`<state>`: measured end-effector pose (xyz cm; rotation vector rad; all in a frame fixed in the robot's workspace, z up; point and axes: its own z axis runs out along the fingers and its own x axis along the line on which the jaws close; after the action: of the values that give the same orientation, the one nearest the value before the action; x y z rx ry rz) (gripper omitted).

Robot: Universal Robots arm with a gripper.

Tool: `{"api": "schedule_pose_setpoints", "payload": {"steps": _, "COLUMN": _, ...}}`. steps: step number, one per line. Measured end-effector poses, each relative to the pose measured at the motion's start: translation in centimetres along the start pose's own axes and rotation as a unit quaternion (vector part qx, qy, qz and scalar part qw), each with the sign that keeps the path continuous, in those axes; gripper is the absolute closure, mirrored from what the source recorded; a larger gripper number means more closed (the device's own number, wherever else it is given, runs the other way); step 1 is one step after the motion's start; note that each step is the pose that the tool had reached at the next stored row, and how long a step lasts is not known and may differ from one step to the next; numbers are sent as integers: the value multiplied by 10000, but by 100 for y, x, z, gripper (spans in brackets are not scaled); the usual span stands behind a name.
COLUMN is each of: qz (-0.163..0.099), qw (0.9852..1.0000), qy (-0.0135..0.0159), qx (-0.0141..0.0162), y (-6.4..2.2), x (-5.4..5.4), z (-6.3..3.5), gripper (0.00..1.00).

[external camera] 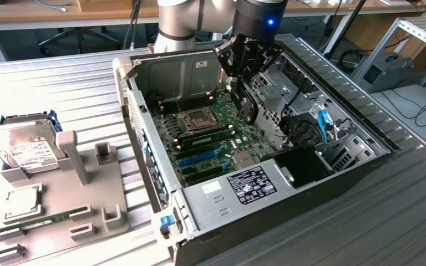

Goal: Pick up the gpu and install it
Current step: 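Pick up the gpu and move the gpu toward the slot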

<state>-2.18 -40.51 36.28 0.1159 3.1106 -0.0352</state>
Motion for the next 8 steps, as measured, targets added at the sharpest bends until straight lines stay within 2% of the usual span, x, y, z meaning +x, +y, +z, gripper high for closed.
{"api": "schedule_pose_setpoints", "payload": {"steps": 8, "qz": 0, "qw": 10000, "qy": 0, "qx": 0, "y": 1, "x": 1, "z": 0, "gripper": 74}}
